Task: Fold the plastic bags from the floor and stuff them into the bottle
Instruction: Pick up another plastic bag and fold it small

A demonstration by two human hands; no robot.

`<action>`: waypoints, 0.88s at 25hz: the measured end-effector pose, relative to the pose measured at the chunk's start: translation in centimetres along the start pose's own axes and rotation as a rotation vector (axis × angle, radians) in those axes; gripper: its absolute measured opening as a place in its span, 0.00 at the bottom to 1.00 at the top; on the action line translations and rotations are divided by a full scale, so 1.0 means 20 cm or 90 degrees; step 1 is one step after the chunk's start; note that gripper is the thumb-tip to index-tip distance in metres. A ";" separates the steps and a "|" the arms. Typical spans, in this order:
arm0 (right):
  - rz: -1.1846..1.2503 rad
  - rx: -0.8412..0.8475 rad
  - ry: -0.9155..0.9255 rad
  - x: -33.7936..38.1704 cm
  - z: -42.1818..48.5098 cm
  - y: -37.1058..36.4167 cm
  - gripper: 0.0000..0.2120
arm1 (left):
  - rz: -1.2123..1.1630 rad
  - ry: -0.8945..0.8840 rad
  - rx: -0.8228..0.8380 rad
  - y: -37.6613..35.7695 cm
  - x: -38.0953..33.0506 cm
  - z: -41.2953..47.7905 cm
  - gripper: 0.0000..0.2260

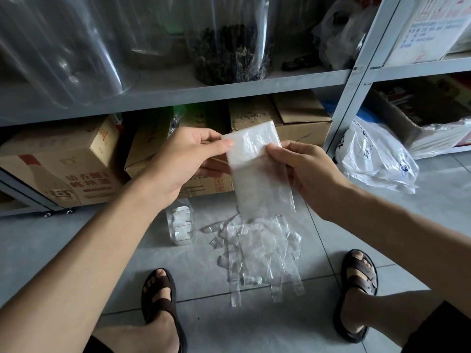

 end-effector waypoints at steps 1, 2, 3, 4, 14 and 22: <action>-0.008 0.007 0.001 0.00 0.00 0.00 0.06 | -0.008 0.004 -0.014 0.00 0.00 0.00 0.04; -0.015 0.011 0.006 0.00 0.00 -0.01 0.07 | -0.016 0.006 -0.026 0.01 0.00 0.00 0.05; -0.021 0.014 0.012 0.00 0.00 -0.01 0.07 | -0.023 0.007 -0.032 0.01 0.00 0.01 0.05; -0.027 0.014 0.018 0.01 0.00 -0.01 0.07 | -0.030 0.007 -0.031 0.01 0.00 0.01 0.06; -0.061 0.020 0.050 0.03 -0.02 -0.03 0.09 | -0.031 -0.039 -0.052 0.00 -0.02 0.02 0.06; -0.022 -0.004 0.062 0.05 -0.01 -0.02 0.14 | 0.001 -0.077 -0.059 -0.02 -0.03 0.01 0.08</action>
Point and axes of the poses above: each hand's wrist, its own z-axis towards the middle knuckle, its own y-axis out of the back of the hand, x = y × z, the point moved 7 cm from there along z, towards the middle knuckle, and after that the axes turned 4 degrees about -y, right-handed, at the moved point
